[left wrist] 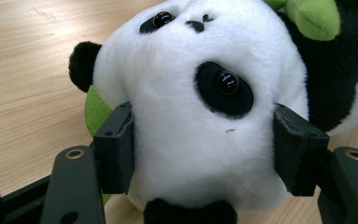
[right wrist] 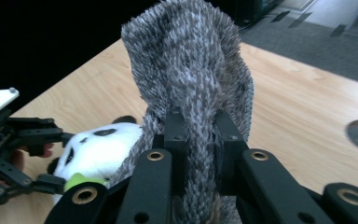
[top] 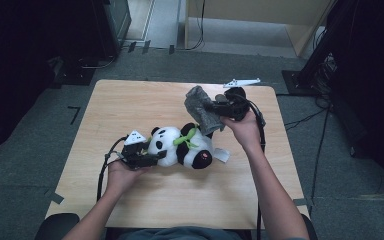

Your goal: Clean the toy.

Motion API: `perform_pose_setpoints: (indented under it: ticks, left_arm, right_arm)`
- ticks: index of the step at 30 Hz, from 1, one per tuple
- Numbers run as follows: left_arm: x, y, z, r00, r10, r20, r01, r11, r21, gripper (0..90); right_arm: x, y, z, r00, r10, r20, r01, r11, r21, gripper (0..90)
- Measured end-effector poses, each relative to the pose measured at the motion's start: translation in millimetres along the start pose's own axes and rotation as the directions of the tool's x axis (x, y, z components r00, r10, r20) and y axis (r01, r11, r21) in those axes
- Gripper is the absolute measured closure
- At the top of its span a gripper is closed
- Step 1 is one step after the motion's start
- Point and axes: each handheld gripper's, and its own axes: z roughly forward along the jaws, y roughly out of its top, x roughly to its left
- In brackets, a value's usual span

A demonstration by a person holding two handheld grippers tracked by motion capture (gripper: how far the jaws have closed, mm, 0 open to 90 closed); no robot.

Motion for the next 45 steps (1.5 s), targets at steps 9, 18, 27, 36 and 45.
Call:
perform_pose_setpoints:
  ticks: [9,18,27,36,45]
  left_arm:
    - [0.9,2.6,0.7,0.9999,-0.011,0.001,0.011,0.9999,0.011,33.3]
    - [0.5,2.2,1.0,0.9999,-0.016,-0.005,0.016,0.9998,0.015,33.4]
    - [1.0,3.5,2.1,0.9997,-0.023,-0.002,0.023,0.9996,0.016,33.8]
    - [1.4,3.9,2.5,0.9996,-0.026,0.001,0.026,0.9996,0.012,33.8]
    - [1.3,4.0,2.5,0.9997,-0.023,-0.003,0.023,0.9996,0.015,33.7]
  right_arm:
    - [8.8,-16.7,24.8,0.9997,-0.020,-0.013,0.021,0.993,0.119,80.2]
    - [21.9,-32.9,52.2,0.9984,-0.052,-0.022,0.056,0.977,0.205,80.2]
    - [5.5,-41.0,43.4,0.9995,-0.033,0.004,0.031,0.978,0.206,80.6]
    - [-6.9,-44.7,29.0,0.9993,-0.018,0.034,0.011,0.982,0.190,80.7]
    - [-27.3,-57.3,8.5,0.9942,0.056,0.092,-0.072,0.982,0.176,80.6]
